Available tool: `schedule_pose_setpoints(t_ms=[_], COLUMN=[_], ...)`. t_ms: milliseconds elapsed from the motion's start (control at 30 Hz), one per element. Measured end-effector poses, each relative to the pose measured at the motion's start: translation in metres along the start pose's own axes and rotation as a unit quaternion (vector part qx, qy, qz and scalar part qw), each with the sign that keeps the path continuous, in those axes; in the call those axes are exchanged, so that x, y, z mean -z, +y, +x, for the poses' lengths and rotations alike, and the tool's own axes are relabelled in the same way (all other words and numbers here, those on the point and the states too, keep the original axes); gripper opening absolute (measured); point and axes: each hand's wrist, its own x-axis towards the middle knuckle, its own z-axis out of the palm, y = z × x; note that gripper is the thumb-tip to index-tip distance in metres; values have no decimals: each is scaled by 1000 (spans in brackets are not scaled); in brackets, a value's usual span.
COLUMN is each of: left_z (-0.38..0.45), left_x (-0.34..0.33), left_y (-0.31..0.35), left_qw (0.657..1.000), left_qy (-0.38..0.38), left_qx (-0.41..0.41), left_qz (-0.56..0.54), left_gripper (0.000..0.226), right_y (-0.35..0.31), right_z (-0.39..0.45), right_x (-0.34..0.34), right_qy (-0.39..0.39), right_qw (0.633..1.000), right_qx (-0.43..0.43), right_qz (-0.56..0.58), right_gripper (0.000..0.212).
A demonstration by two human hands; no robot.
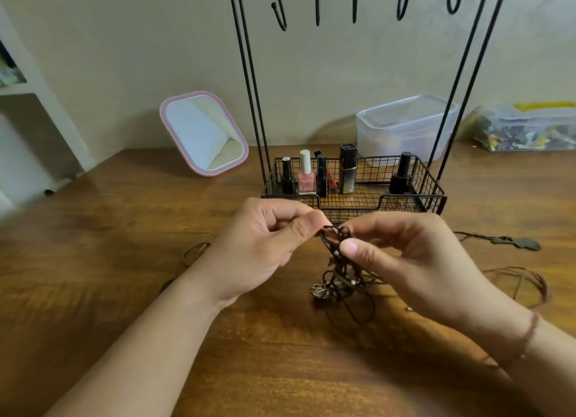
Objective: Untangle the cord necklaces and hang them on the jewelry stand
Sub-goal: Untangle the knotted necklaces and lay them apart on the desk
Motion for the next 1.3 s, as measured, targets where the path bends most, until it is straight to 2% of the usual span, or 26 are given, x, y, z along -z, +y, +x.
schedule_pose_setpoints(t_ms=[67,167,333,433,567,700,767,800,867,933,967,1067,1233,1300], left_z=[0,0,1,1,3,3,3,3,3,2,2,1,0,1], left_x=[5,12,13,13,15,14,11,10,8,6,5,2,2,4], left_y=[2,2,-1,-2,-3,-5,-4,-3,-3,-4,-4,-4,-2,-3], left_qw=[1000,1000,995,992,991,995,996,996,996,996,996,995,995,995], left_qy=[2,-19,-22,-1,51,64,62,58,44,31,25,10,-4,-17], left_qx=[0,-11,-36,-51,-55,-42,-50,-58,-74,-84,-85,-91,-87,-87], left_qz=[-13,13,88,114,113,58,28,19,12,8,2,-26,-45,-56], left_gripper=[27,11,10,11,13,16,20,22,23,18,16,14,14,13], right_y=[0,-1,0,2,0,-3,-7,-8,-7,-2,1,7,4,2], right_z=[0,0,-2,-2,-5,-8,-9,-10,-11,-8,-6,-2,-2,-2], right_x=[4,8,8,12,17,18,16,14,7,1,-2,-7,-11,-11], right_qy=[10,27,56,68,-15,-82,-82,-58,24,97,111,76,37,41], right_qw=[998,996,997,993,985,982,984,986,989,991,992,997,997,997], right_qx=[-2,8,32,39,96,128,148,155,142,91,61,12,28,34], right_qz=[64,85,48,93,142,112,57,23,-18,9,23,0,-57,-48], right_gripper=[22,12,8,7,17,16,24,27,23,10,14,20,19,12])
